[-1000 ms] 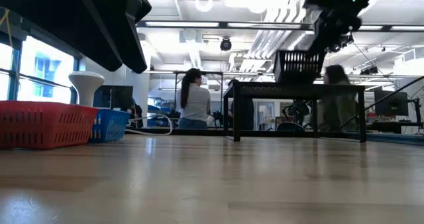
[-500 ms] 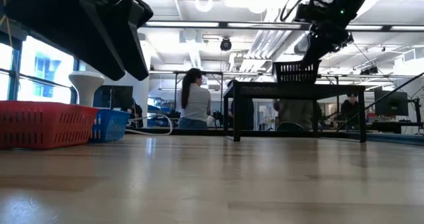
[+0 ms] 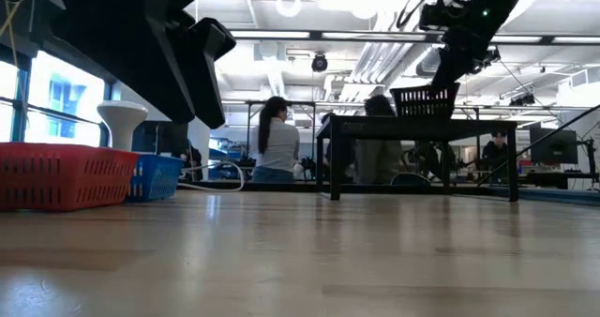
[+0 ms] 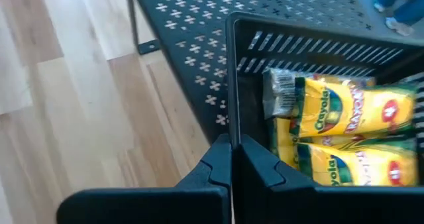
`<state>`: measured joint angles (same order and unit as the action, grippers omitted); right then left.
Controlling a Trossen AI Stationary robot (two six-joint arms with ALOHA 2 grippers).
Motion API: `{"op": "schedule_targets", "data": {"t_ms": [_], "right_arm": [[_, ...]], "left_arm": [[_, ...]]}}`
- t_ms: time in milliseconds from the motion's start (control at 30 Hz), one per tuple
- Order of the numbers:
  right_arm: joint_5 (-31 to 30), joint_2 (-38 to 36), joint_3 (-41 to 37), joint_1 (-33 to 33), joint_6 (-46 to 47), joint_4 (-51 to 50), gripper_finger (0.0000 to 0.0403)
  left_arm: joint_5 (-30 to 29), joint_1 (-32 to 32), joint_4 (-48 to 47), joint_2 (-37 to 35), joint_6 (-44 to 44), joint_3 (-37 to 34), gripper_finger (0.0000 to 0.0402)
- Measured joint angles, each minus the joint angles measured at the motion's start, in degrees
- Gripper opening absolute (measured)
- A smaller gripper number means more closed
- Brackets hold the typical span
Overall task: Pick & Place Office Desk Supplies
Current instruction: Put the black bin filled with crayon boxes on the shelf, then put the red bin filled with rubber bands on the shelf
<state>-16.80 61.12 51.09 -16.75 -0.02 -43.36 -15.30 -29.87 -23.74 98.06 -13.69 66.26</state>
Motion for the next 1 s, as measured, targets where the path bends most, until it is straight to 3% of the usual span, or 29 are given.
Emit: {"op": "schedule_targets", "data": {"t_ms": [200, 433, 667, 1000], "right_arm": [[-0.01, 0.03, -0.06, 0.0, 1.47, -0.53, 0.0021], [-0.49, 0.07, -0.26, 0.28, 2.89, -1.46, 0.0112], [-5.75, -0.24, 2.09, 4.44, 3.31, -2.84, 0.0188], [-13.26, -0.26, 10.66, 10.22, 9.1, -10.39, 0.0206]], "left_arm": [[0.24, 0.16, 0.27, 0.0, 0.02, -0.01, 0.0171], [0.27, 0.14, 0.25, -0.02, 0.07, -0.02, 0.0171], [0.4, 0.14, 0.25, -0.02, 0.24, -0.02, 0.0171], [0.43, 0.11, 0.27, -0.02, 0.31, -0.04, 0.0171]]}}
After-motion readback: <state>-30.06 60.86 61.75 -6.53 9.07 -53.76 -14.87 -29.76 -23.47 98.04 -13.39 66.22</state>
